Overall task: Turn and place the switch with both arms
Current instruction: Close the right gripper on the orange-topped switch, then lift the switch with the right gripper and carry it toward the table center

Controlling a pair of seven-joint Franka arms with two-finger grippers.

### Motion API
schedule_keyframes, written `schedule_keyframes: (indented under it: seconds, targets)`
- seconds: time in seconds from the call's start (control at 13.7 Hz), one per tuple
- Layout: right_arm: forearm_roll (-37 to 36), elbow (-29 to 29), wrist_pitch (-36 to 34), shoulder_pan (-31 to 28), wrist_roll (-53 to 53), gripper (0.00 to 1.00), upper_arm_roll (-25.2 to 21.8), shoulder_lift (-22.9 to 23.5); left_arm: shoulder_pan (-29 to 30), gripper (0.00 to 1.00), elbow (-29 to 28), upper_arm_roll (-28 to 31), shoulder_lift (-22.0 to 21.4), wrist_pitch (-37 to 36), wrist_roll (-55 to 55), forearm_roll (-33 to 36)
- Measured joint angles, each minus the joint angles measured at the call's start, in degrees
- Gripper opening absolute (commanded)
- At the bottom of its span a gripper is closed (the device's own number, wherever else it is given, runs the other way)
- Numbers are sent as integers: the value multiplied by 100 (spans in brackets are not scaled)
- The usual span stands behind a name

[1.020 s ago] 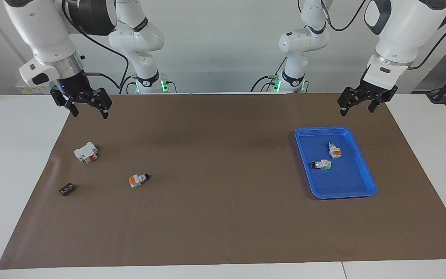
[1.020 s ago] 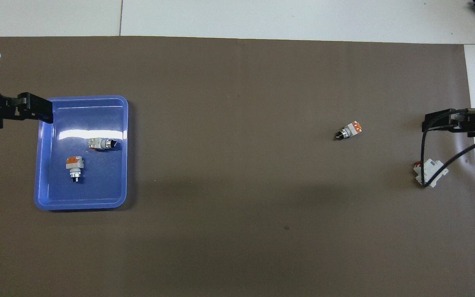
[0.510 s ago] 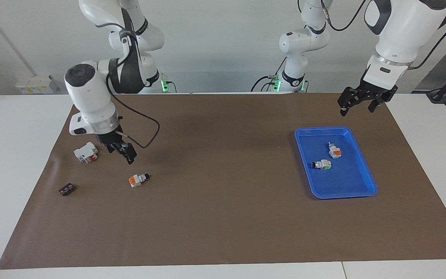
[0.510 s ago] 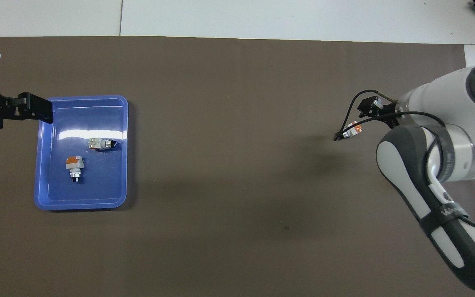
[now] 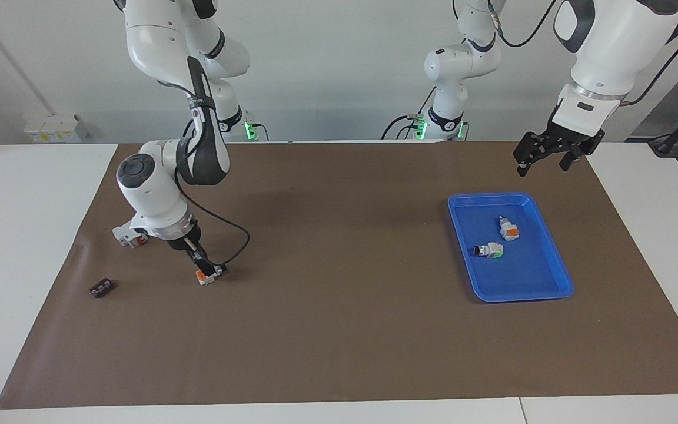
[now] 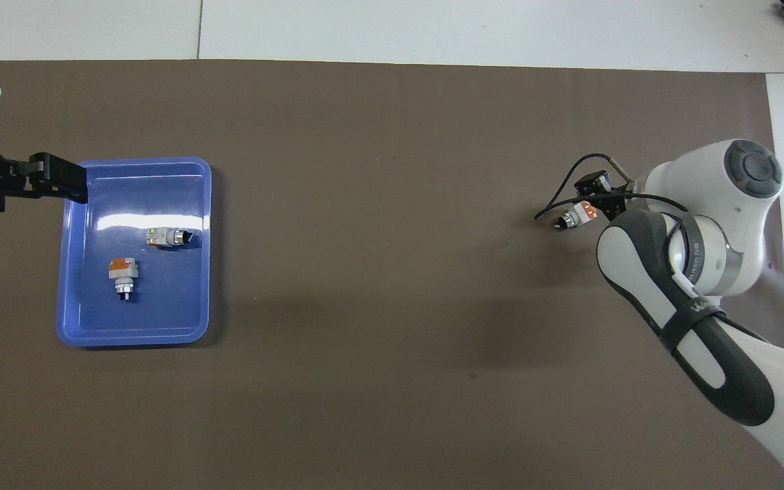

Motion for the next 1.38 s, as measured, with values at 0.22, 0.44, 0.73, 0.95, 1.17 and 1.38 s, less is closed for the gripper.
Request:
schedule_keyframes:
  seconds: [0.22, 0.44, 0.73, 0.95, 1.17, 1.38]
  targets:
    - [16, -51, 400, -14, 40, 100, 7, 174, 0, 100, 0, 0, 0, 0, 0, 0]
    - [17, -56, 572, 13, 48, 100, 19, 378, 0, 100, 0, 0, 0, 0, 0, 0]
    - [17, -64, 574, 33, 49, 0, 16, 396, 0, 100, 0, 0, 0, 0, 0, 0]
    - [17, -56, 576, 16, 48, 0, 6, 392, 0, 100, 0, 0, 0, 0, 0, 0]
    - [194, 58, 442, -22, 47, 0, 6, 385, 0, 100, 0, 0, 0, 0, 0, 0]
    - [1092, 531, -354, -25, 30, 0, 5, 308, 0, 100, 0, 0, 0, 0, 0, 0]
